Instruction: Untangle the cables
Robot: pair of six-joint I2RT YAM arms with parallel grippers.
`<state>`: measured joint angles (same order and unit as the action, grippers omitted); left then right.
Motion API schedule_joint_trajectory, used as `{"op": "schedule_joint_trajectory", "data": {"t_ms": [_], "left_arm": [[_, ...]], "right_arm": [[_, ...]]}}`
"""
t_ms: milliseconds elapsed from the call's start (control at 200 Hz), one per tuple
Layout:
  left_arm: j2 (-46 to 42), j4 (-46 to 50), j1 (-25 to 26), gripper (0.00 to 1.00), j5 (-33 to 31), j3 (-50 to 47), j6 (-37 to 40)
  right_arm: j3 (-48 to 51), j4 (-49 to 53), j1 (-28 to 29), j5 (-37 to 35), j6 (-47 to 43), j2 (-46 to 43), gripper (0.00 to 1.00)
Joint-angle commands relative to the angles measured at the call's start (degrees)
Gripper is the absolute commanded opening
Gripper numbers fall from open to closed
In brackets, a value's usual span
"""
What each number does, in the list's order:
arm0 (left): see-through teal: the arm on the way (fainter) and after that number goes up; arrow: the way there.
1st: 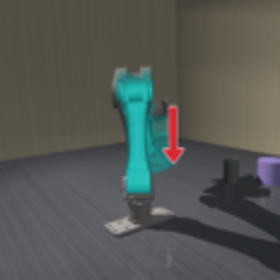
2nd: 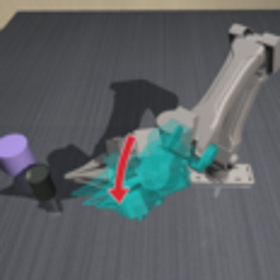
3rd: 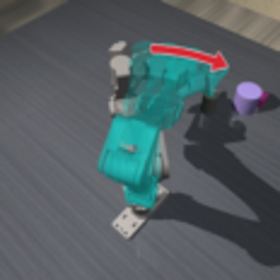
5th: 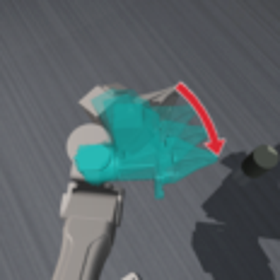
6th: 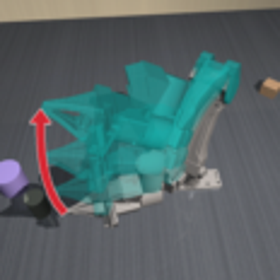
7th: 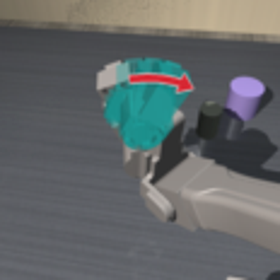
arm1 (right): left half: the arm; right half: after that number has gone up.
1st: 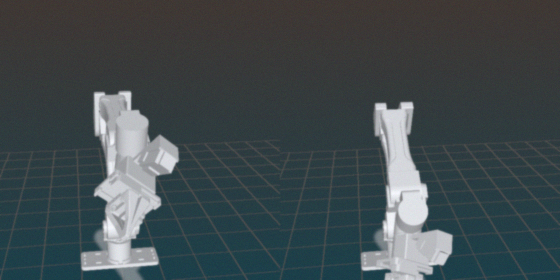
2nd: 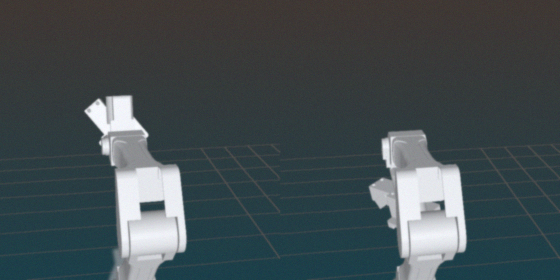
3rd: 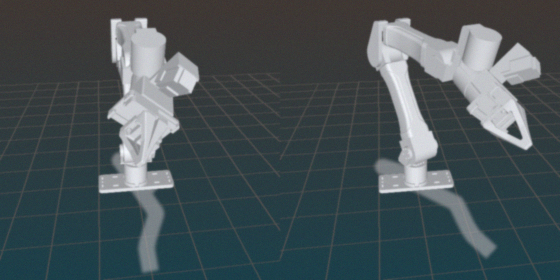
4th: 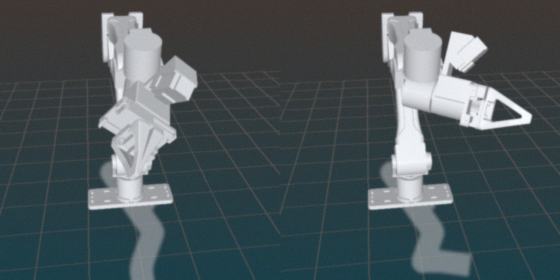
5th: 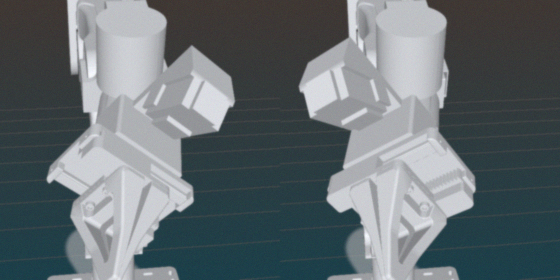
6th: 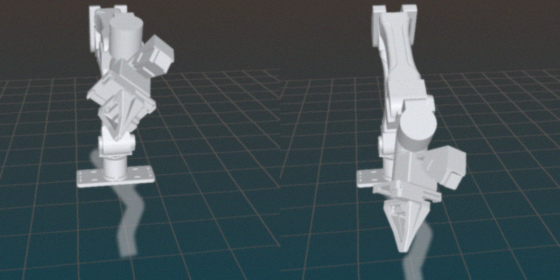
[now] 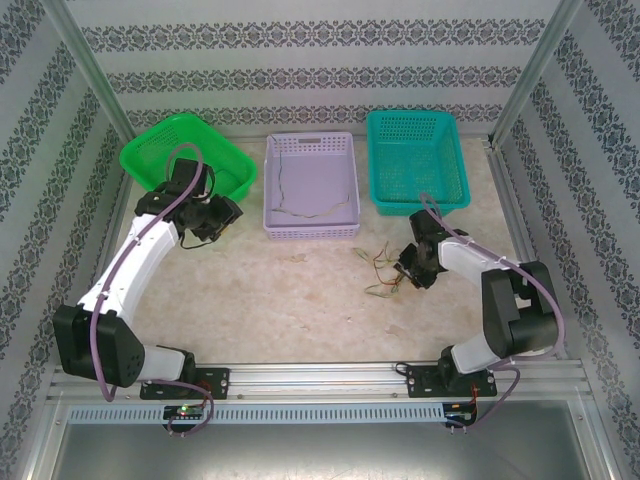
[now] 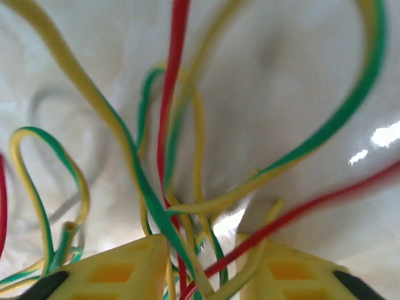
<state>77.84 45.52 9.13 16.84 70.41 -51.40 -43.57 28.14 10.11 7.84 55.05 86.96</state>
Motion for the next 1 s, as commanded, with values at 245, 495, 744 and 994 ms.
{"op": "schedule_joint_trajectory", "data": {"t_ms": [245,495,744,994], "left_arm": [[1.5,-11.5,15.8,0.38,5.7,-2.7,-2.2],[8.7,-27.9,29.9,0.47,10.0,-1.7,-10.8],[14.1,-28.7,35.0,0.49,10.3,1.4,-13.4],[17.7,-29.6,37.3,0.53,9.0,4.0,-13.0]], "right_arm": [[-1.6,0.9,1.9,0.0,-0.8,-11.4,0.0],[-0.4,-0.2,7.9,0.5,-3.2,-24.3,0.0],[0.2,0.2,9.3,1.8,0.5,-27.2,0.0],[0.2,0.6,11.0,2.4,3.2,-27.7,0.0]]}}
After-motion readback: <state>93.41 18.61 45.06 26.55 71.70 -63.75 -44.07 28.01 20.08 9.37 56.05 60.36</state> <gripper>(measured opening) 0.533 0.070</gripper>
